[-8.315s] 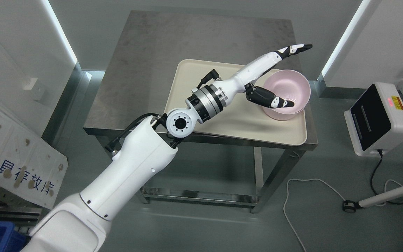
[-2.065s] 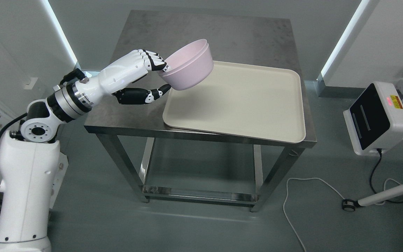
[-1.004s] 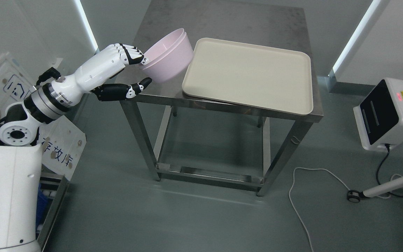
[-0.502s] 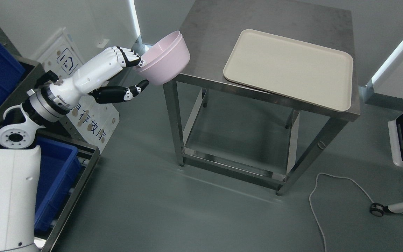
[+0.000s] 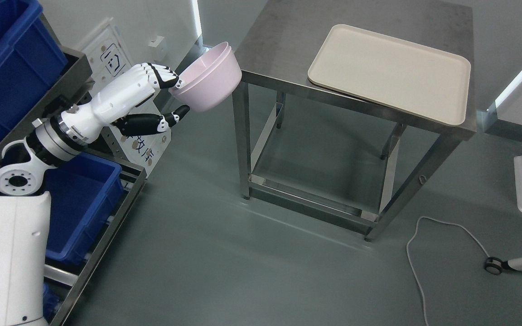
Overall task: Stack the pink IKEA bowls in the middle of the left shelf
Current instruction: 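Hold the bowls in the left hand while turning toward the blue-bin shelf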
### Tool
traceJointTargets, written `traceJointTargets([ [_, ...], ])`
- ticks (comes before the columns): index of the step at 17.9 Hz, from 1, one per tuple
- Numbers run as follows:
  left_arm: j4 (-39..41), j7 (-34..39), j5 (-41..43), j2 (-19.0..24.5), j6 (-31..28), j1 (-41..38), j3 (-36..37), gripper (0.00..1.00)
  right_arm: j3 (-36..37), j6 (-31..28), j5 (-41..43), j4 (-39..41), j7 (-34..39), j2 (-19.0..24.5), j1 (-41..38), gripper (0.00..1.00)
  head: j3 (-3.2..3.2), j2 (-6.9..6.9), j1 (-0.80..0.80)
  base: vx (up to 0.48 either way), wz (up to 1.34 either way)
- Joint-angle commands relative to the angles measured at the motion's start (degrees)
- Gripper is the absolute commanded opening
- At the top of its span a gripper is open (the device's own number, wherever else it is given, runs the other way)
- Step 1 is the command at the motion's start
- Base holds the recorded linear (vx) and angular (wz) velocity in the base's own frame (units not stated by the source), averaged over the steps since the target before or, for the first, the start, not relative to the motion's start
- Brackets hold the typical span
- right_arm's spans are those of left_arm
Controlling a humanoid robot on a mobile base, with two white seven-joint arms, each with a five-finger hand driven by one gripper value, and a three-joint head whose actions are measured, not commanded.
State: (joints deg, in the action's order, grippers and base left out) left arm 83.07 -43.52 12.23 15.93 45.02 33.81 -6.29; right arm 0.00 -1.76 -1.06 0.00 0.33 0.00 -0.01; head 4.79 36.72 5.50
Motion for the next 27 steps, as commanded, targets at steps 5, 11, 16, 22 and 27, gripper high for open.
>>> traceJointTargets([
  [5,-1.68,0.02,0.16,-0.20,-0.02,-0.67,-0.48,0.00,0.62,-0.26,1.06,1.93,0.02,-1.00,-1.66,1.00,0.00,0.00,0.00,-0.155,0.10],
  [11,-1.59,0.02,0.07,-0.11,-0.02,-0.59,-0.48,0.01,0.62,-0.17,1.14,1.93,0.02,-1.00,-1.66,1.00,0.00,0.00,0.00,-0.108,0.30],
  [16,-1.51,0.02,0.07,-0.20,-0.02,-0.93,-0.13,0.01,0.70,-0.17,1.06,1.93,0.02,-1.00,-1.66,1.00,0.00,0.00,0.00,-0.031,0.16],
  [22,-1.51,0.02,0.07,-0.02,-0.02,-1.02,-0.66,0.01,0.62,-0.17,1.06,1.93,0.02,-1.00,-1.66,1.00,0.00,0.00,0.00,-0.040,-0.11],
  [27,-1.51,0.02,-0.02,0.15,-0.02,-0.94,-2.15,0.01,0.62,-0.26,1.06,1.93,0.02,-1.00,-1.66,1.00,0.00,0.00,0.00,-0.160,-0.06],
])
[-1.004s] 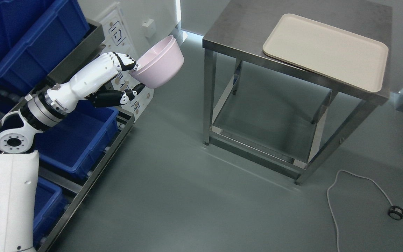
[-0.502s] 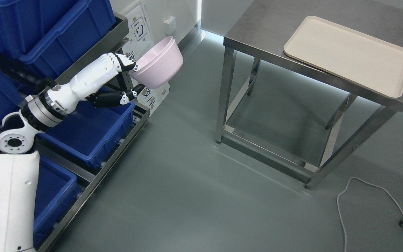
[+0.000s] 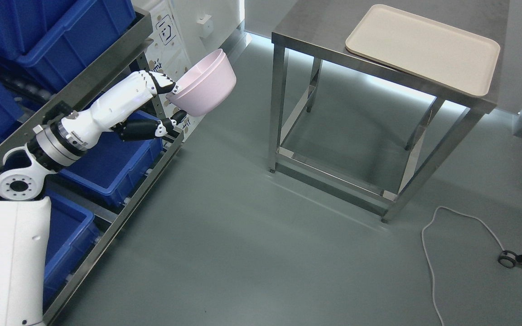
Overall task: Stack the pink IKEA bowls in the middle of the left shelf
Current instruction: 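Hold the bowls in the left hand while turning toward the blue-bin shelf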
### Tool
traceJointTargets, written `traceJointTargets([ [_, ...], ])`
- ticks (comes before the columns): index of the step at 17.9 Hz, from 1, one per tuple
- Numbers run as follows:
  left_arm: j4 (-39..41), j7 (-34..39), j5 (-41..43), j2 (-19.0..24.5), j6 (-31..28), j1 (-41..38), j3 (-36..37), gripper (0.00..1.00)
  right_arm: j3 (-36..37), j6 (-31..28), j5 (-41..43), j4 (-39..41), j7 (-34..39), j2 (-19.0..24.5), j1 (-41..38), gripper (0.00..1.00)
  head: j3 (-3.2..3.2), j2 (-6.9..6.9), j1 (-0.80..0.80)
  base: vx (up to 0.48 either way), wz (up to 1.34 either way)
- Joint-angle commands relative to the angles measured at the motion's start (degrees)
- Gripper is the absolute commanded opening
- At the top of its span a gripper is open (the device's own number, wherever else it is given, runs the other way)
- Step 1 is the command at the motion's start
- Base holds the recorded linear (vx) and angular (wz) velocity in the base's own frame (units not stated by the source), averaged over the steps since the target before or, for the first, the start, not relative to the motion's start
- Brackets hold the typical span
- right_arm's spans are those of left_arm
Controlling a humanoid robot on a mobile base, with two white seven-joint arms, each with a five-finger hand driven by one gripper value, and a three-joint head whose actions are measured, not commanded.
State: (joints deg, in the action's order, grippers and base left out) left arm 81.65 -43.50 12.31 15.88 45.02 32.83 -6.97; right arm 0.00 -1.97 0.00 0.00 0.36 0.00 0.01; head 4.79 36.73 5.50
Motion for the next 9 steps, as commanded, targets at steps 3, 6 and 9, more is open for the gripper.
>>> traceJointTargets([
  [3,-0.09,-0.01,-0.18,-0.06,-0.02,0.48,-1.82,0.02,0.70,0.03,0.00,1.93,-0.01,-1.00,-1.68,1.00,0.00,0.00,0.00,-0.249,-0.05],
  [6,-0.17,0.08,-0.09,0.03,-0.02,0.40,-1.91,0.02,0.62,0.04,0.00,1.93,-0.01,-1.00,-1.68,1.00,0.00,0.00,0.00,-0.279,-0.11],
  [9,-0.26,-0.01,-0.09,0.38,-0.02,-0.13,-4.02,0.02,0.62,0.04,0.00,1.93,-0.01,-1.00,-1.68,1.00,0.00,0.00,0.00,-0.256,-0.01],
])
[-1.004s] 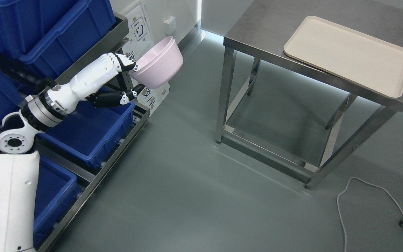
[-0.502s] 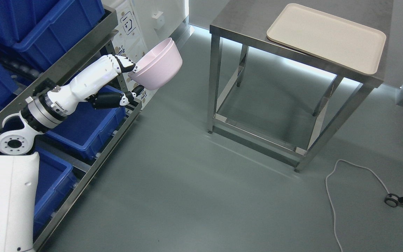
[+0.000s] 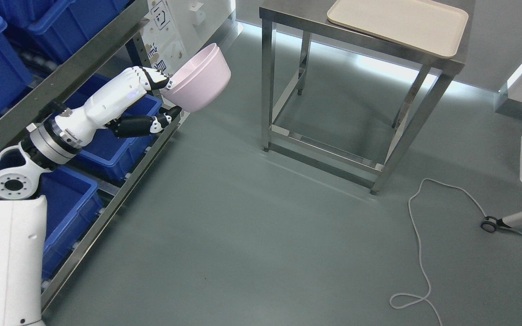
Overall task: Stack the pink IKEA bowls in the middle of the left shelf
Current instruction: 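Hold the bowls in the left hand while turning toward the blue-bin shelf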
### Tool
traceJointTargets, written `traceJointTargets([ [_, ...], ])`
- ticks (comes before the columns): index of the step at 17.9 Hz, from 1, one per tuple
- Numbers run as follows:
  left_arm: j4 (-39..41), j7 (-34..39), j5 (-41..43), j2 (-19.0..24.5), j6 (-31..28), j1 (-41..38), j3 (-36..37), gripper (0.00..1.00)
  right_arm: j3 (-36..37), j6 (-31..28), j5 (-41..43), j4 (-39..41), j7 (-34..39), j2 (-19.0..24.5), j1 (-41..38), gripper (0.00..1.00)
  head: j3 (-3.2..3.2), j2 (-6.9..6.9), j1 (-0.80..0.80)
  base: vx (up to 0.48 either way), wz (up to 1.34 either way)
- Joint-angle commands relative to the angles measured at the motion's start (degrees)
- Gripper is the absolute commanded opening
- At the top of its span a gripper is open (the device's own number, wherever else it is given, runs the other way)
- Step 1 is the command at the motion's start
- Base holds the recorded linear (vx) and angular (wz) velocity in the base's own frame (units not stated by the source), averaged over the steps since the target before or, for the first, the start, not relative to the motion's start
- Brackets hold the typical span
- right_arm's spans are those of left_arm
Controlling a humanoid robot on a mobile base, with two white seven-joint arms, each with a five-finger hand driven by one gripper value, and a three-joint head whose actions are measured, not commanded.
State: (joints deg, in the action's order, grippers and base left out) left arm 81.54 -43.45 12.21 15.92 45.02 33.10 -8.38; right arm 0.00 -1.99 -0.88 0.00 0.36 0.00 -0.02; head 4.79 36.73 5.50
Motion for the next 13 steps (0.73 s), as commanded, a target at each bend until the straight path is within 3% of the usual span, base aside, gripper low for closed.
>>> traceJointTargets([
  [1,-0.16,-0.05,0.01,0.34,-0.02,-0.67,-2.78,0.02,0.62,0.05,0.88,1.93,-0.01,-1.00,-1.65,1.00,0.00,0.00,0.00,-0.247,0.11],
  [5,-0.16,-0.05,0.09,0.25,-0.02,-0.15,-2.60,0.02,0.70,-0.03,0.88,1.93,-0.01,-1.00,-1.65,1.00,0.00,0.00,0.00,-0.229,0.21],
  [13,-2.18,-0.14,0.27,0.07,-0.02,0.12,-1.55,0.01,0.62,0.05,0.88,1.93,-0.01,-1.00,-1.65,1.00,0.00,0.00,0.00,-0.167,0.71],
])
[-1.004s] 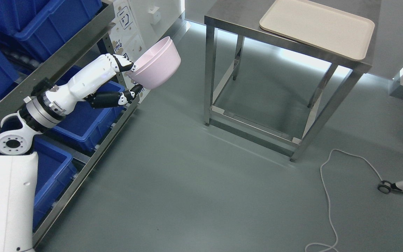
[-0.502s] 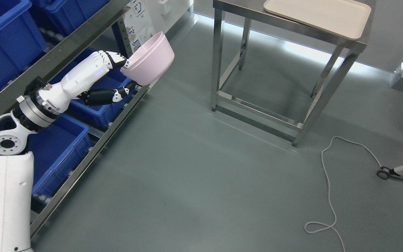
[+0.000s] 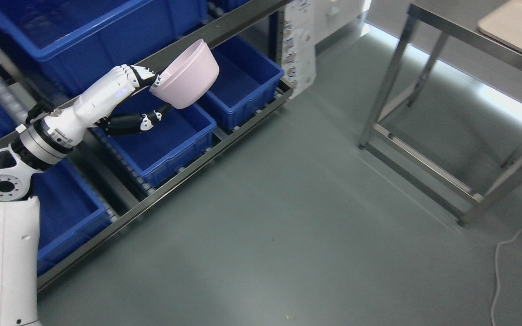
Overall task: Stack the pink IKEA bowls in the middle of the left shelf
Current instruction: 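Hold the bowls in the left hand while turning toward the blue-bin shelf, then lower the held bowls into the upper blue bin with the left hand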
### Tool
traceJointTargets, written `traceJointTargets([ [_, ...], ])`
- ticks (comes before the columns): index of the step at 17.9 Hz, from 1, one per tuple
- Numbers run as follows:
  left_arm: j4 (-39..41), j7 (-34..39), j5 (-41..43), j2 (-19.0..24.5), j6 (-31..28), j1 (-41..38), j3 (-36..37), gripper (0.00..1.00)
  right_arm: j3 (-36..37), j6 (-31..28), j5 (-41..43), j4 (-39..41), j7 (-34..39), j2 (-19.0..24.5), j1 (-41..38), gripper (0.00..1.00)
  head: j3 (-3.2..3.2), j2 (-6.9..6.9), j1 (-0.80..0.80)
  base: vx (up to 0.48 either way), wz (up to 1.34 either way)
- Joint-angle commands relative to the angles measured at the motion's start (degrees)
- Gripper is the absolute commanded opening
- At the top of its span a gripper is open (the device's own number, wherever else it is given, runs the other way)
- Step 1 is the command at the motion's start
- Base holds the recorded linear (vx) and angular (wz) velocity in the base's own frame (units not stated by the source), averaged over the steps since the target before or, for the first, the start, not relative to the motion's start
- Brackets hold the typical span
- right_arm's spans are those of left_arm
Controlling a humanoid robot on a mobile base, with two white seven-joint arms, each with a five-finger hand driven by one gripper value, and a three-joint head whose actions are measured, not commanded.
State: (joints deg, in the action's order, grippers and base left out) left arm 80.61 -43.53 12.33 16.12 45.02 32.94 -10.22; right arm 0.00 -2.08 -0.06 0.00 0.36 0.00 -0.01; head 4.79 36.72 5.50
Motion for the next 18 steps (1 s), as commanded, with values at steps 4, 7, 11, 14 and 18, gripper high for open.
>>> traceJointTargets([
  [4,-1.25,-0.07,-0.12,-0.13,-0.02,1.15,0.55,0.02,0.62,0.14,0.06,1.93,-0.01,-1.00,-1.66,1.00,0.00,0.00,0.00,-0.097,0.82],
  [7,-1.25,0.02,-0.21,-0.83,-0.02,5.45,0.55,0.02,0.62,0.14,0.06,1.93,-0.01,-1.00,-1.66,1.00,0.00,0.00,0.00,-0.052,0.94],
  [11,-1.16,0.02,-0.03,-2.84,-0.02,7.56,0.82,0.02,0.62,0.14,0.06,1.93,-0.01,-1.00,-1.66,1.00,0.00,-0.01,0.00,0.026,0.91],
  [14,-1.42,0.28,0.23,-3.03,-0.02,12.21,1.08,0.02,0.62,0.06,0.06,1.93,-0.01,-1.00,-1.66,1.00,0.00,-0.01,0.00,0.104,0.70],
  [18,-2.39,0.11,2.43,-2.15,-0.02,13.90,1.25,0.02,0.70,0.14,0.06,1.93,-0.01,-1.00,-1.66,1.00,0.00,-0.01,0.00,0.142,0.49],
])
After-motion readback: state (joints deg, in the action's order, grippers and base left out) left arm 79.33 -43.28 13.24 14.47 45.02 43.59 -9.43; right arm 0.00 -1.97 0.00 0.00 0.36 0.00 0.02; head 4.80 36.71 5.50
